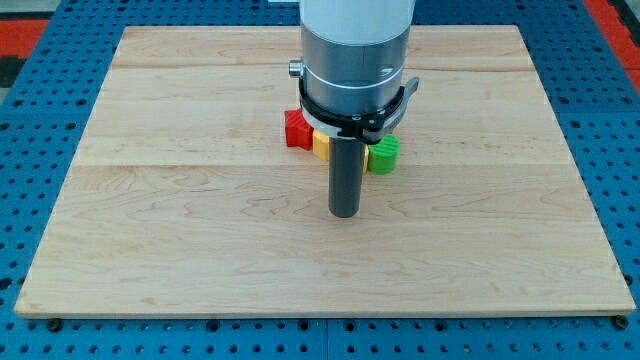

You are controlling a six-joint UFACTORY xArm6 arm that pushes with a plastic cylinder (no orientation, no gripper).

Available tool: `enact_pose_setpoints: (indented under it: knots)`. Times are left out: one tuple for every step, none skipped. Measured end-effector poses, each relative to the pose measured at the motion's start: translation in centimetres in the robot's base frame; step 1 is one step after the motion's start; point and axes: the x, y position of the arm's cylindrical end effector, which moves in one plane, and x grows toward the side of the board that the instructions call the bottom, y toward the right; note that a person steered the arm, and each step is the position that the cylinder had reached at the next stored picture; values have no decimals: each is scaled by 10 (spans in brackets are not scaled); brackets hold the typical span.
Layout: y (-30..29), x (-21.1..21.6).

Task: Push the blue cube along with the red star to the bottom left corner

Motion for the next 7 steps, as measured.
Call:
enact_pose_setpoints:
  knots:
    - [21,0]
    - [82,-12]
    - [134,-62]
    - [119,-101]
    - [113,-133]
    - [89,-155]
    - [10,-139]
